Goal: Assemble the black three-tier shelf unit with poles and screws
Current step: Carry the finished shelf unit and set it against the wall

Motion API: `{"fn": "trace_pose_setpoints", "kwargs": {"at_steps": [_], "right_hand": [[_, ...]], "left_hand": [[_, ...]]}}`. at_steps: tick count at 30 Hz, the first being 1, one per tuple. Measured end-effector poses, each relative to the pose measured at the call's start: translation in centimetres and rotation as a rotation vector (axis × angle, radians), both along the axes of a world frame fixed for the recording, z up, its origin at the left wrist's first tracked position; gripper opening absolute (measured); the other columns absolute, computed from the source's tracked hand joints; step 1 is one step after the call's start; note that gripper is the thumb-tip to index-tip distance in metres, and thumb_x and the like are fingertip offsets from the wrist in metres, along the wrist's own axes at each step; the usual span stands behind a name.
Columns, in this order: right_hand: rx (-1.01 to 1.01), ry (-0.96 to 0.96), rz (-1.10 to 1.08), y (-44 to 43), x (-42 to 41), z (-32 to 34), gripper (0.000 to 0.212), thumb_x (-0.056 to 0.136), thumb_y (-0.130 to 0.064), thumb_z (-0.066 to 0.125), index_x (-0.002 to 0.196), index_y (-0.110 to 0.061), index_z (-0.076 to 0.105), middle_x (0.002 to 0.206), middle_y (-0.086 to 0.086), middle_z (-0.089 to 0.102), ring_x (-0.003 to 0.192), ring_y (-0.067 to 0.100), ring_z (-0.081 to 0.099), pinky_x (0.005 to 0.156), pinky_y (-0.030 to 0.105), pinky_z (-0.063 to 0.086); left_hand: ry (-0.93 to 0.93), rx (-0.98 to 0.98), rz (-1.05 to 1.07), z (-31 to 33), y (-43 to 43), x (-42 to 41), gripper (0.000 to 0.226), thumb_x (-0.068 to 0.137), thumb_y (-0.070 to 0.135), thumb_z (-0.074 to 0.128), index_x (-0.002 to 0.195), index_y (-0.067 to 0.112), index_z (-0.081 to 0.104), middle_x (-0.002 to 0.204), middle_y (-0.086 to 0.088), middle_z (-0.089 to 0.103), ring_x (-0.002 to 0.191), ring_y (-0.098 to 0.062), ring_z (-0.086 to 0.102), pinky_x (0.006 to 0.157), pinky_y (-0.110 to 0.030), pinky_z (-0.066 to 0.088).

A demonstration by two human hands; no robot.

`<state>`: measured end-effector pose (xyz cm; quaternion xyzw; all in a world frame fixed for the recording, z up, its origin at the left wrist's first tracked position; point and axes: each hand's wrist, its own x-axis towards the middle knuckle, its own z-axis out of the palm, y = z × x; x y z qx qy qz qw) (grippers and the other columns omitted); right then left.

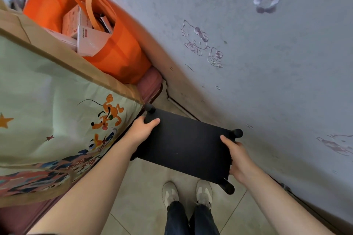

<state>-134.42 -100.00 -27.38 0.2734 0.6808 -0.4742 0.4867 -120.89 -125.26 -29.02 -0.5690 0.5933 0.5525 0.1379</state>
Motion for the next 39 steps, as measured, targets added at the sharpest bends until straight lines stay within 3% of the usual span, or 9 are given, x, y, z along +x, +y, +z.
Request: {"fn": "trace_pose_setpoints", "kwargs": {"at_steps": [3,5,9,21,25,31,35,39], "right_hand": [[0.062,0.022,0.027,-0.3,-0.3,0.0,0.047,0.094,-0.041,0.063,0.133,-0.019,0.049,0.118,0.003,0.061,0.096,0.027,0.056,0.077,0.050,0.046],[0.074,0.001,0.022,-0.4,-0.6,0.1,0.053,0.092,-0.043,0.066,0.134,-0.016,0.047,0.111,0.002,0.059,0.097,0.029,0.054,0.085,0.058,0.047],[0.092,-0.011,0.010,-0.6,-1.0,0.5,0.059,0.090,-0.042,0.069,0.137,-0.015,0.045,0.130,0.009,0.057,0.118,0.038,0.052,0.095,0.067,0.045],[-0.003,-0.070,-0.042,-2.5,-2.8,1.0,0.034,0.087,-0.019,0.074,0.117,-0.010,0.061,0.110,0.013,0.068,0.103,0.037,0.062,0.075,0.069,0.053],[-0.023,-0.070,-0.041,-2.8,-3.9,1.0,0.027,0.086,-0.014,0.075,0.108,-0.010,0.061,0.108,0.014,0.068,0.103,0.037,0.061,0.073,0.071,0.052],[-0.063,-0.050,-0.036,-3.7,-3.0,0.2,0.025,0.091,0.003,0.065,0.113,-0.004,0.057,0.110,0.014,0.066,0.104,0.035,0.061,0.059,0.061,0.057],[-0.064,0.000,-0.022,-5.0,-2.9,-0.8,0.037,0.092,0.006,0.061,0.126,-0.004,0.050,0.123,0.013,0.062,0.112,0.036,0.059,0.066,0.066,0.056],[-0.051,0.015,-0.008,-5.3,-3.5,-1.5,0.038,0.092,0.007,0.061,0.125,-0.007,0.047,0.124,0.011,0.060,0.111,0.034,0.059,0.070,0.071,0.053]], "left_hand": [[0.011,-0.061,0.004,-0.5,-0.1,-1.2,0.076,0.092,0.056,0.065,0.153,0.021,0.036,0.148,-0.001,0.048,0.133,-0.025,0.049,0.097,-0.034,0.037],[0.012,-0.097,-0.026,-0.6,-0.1,-1.9,0.080,0.090,0.057,0.067,0.153,0.022,0.033,0.149,0.000,0.047,0.135,-0.026,0.048,0.097,-0.033,0.037],[0.018,-0.121,-0.109,-0.3,-1.1,-4.3,0.080,0.088,0.055,0.071,0.151,0.021,0.036,0.147,-0.003,0.049,0.130,-0.028,0.052,0.104,-0.041,0.045],[-0.011,-0.278,-0.325,-0.5,-4.6,-10.6,0.083,0.086,0.048,0.075,0.150,0.011,0.036,0.148,-0.011,0.048,0.135,-0.032,0.047,0.107,-0.042,0.043],[-0.003,-0.320,-0.338,-0.1,-5.2,-12.4,0.072,0.085,0.047,0.076,0.140,0.013,0.045,0.140,-0.009,0.055,0.130,-0.032,0.051,0.106,-0.048,0.043],[0.009,-0.343,-0.336,0.2,-6.8,-12.9,0.068,0.084,0.043,0.078,0.138,0.015,0.048,0.140,-0.008,0.057,0.131,-0.032,0.052,0.109,-0.049,0.041],[0.015,-0.349,-0.299,-0.2,-8.0,-12.3,0.060,0.084,0.041,0.079,0.131,0.015,0.052,0.135,-0.007,0.059,0.126,-0.031,0.055,0.105,-0.045,0.045],[0.034,-0.325,-0.274,-0.6,-8.6,-12.1,0.060,0.083,0.041,0.080,0.130,0.016,0.053,0.128,-0.004,0.060,0.118,-0.029,0.057,0.094,-0.035,0.046]]}}
